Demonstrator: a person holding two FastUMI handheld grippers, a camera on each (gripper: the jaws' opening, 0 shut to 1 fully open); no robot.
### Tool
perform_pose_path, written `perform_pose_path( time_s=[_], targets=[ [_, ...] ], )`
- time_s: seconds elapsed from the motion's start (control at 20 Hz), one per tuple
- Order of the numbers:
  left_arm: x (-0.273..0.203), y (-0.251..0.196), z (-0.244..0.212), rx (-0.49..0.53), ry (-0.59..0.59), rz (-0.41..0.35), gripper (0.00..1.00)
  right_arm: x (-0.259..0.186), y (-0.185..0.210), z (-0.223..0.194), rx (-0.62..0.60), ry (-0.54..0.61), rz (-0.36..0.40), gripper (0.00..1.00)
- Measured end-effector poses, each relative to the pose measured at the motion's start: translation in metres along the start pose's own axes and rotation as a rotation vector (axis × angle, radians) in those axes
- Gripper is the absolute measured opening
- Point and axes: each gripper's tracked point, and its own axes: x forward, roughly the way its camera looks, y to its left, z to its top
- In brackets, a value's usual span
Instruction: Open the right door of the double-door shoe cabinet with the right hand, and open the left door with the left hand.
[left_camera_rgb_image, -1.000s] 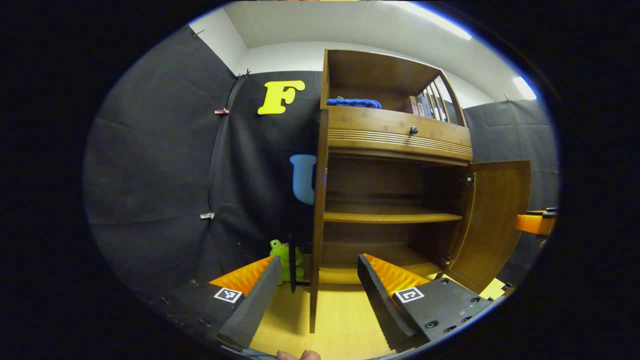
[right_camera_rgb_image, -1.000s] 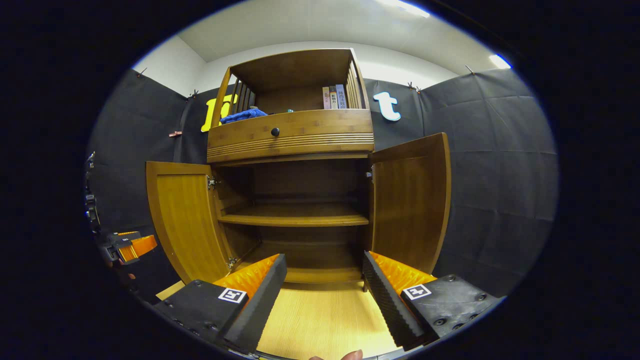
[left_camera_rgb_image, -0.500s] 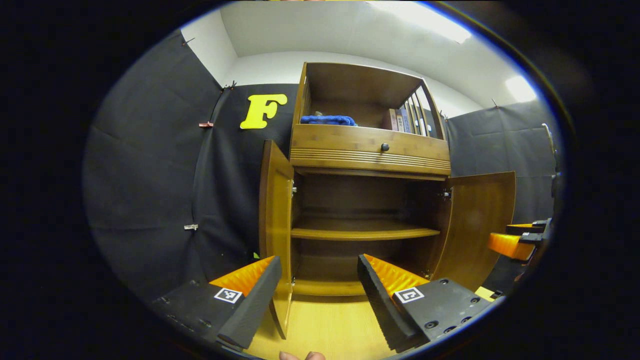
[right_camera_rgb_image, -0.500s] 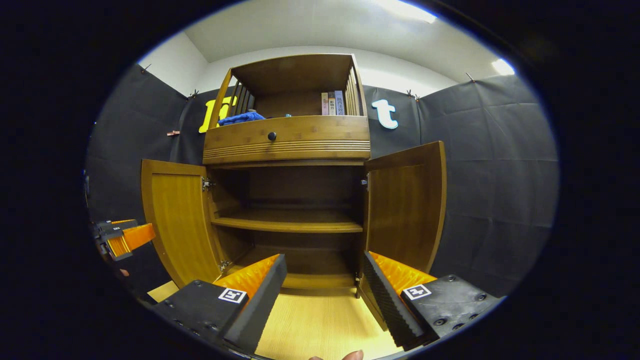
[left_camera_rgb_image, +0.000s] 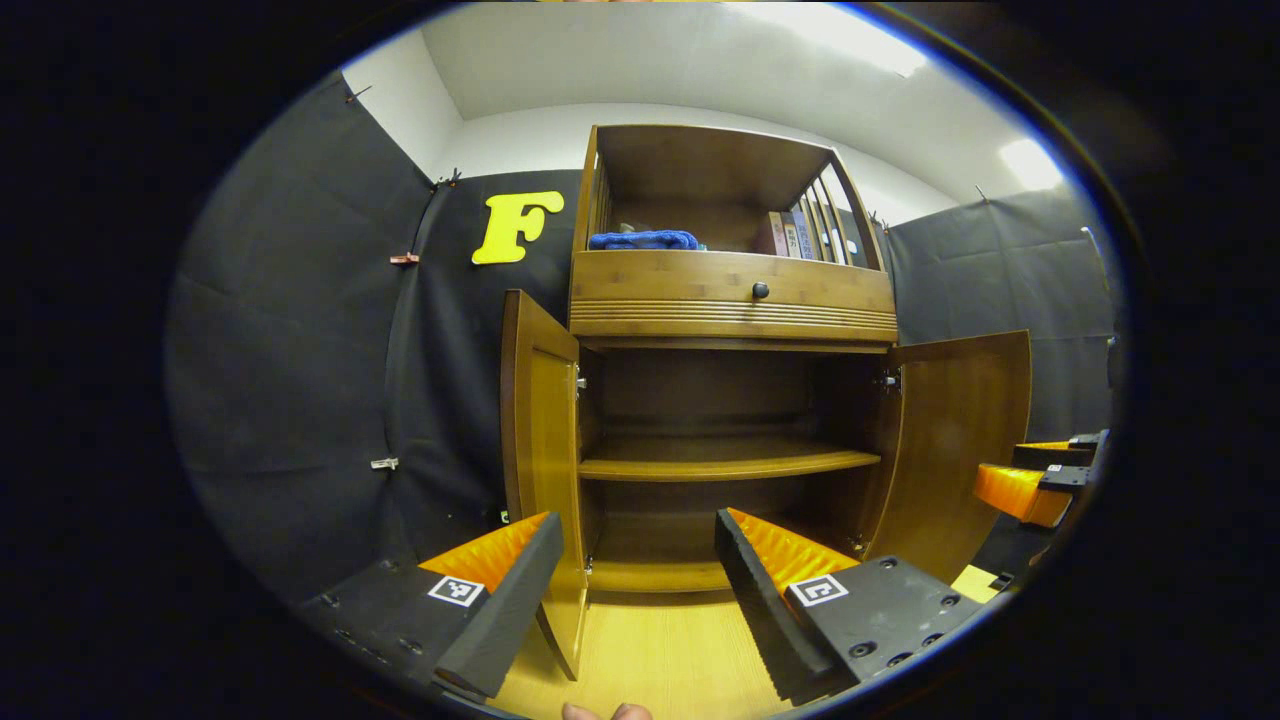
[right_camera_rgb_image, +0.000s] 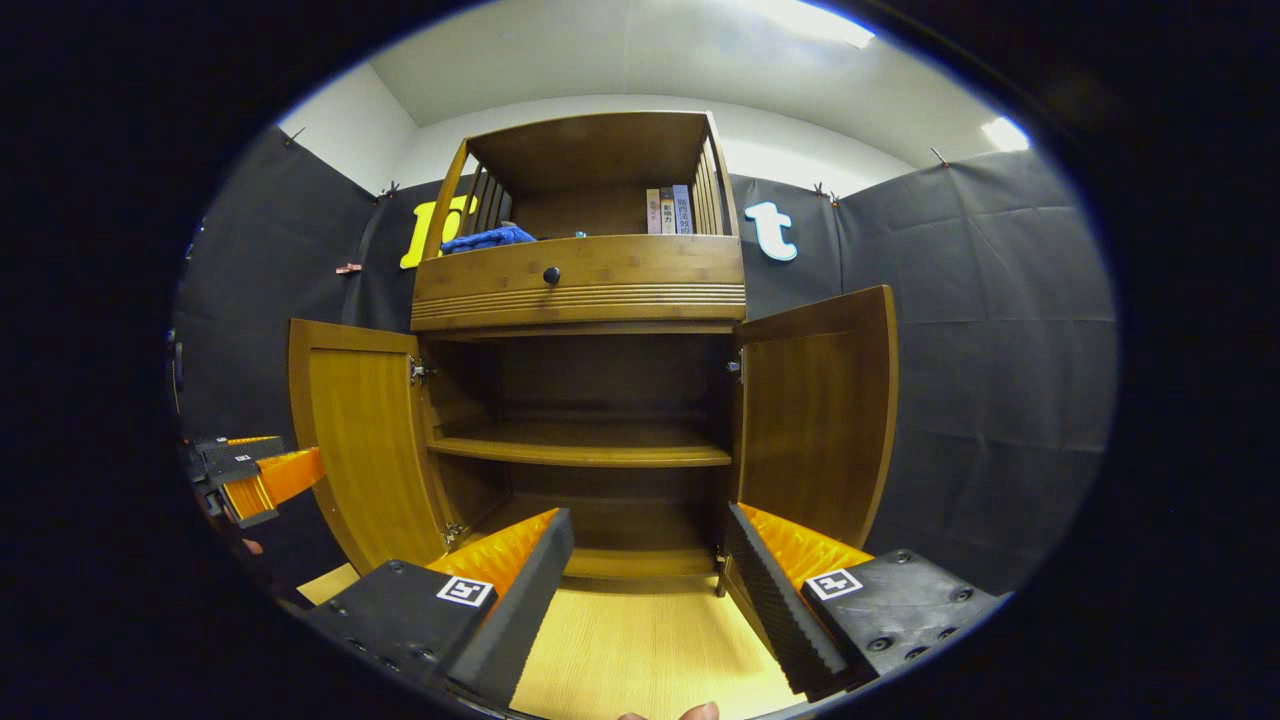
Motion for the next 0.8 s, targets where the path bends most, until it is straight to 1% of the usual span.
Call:
perform_pose_path(
  time_s=[0.05, 0.1, 0.15, 0.3, 0.4, 0.5, 0.55, 0.6, 0.65, 0.7, 0.8],
  targets=[
    [0.0006, -0.0005, -0.0006, 0.004, 0.003, 0.0, 0.95, 0.001, 0.0, -0.0007, -0.001, 0.002, 0.001, 0.97],
    [0.0007, -0.0007, -0.0008, 0.007, 0.004, 0.0, 0.92, 0.0013, 0.0005, -0.0009, -0.002, 0.004, 0.001, 0.97],
    [0.0016, -0.0016, -0.0001, 0.009, 0.004, -0.002, 0.92, 0.002, 0.0006, -0.0007, -0.005, 0.003, 0.001, 0.97],
    [0.0028, -0.0036, -0.002, 0.013, 0.008, -0.011, 0.97, 0.0036, 0.0019, -0.001, -0.014, 0.004, 0.002, 0.97],
    [0.0034, -0.0051, -0.0023, 0.011, 0.009, -0.017, 0.95, 0.0037, 0.0025, -0.0023, -0.013, 0.006, 0.002, 0.97],
    [0.0035, -0.006, -0.003, 0.013, 0.01, -0.025, 0.95, 0.0035, 0.0031, -0.0022, -0.016, 0.007, 0.003, 0.97],
    [0.0033, -0.006, -0.0031, 0.014, 0.01, -0.026, 0.97, 0.0035, 0.004, -0.0023, -0.018, 0.009, 0.004, 0.97],
    [0.0032, -0.0066, -0.0028, 0.015, 0.009, -0.029, 0.92, 0.0032, 0.0044, -0.0021, -0.02, 0.009, 0.003, 0.97],
    [0.0028, -0.0064, -0.0029, 0.015, 0.009, -0.031, 0.92, 0.0026, 0.0053, -0.0019, -0.02, 0.007, 0.005, 0.97],
    [0.0027, -0.0062, -0.0031, 0.013, 0.009, -0.031, 0.95, 0.0024, 0.0055, -0.0021, -0.022, 0.006, 0.003, 0.97],
    [0.0027, -0.0058, -0.0031, 0.007, 0.007, -0.031, 0.95, 0.0014, 0.0046, -0.0023, -0.023, 0.007, 0.003, 0.97]
  ],
)
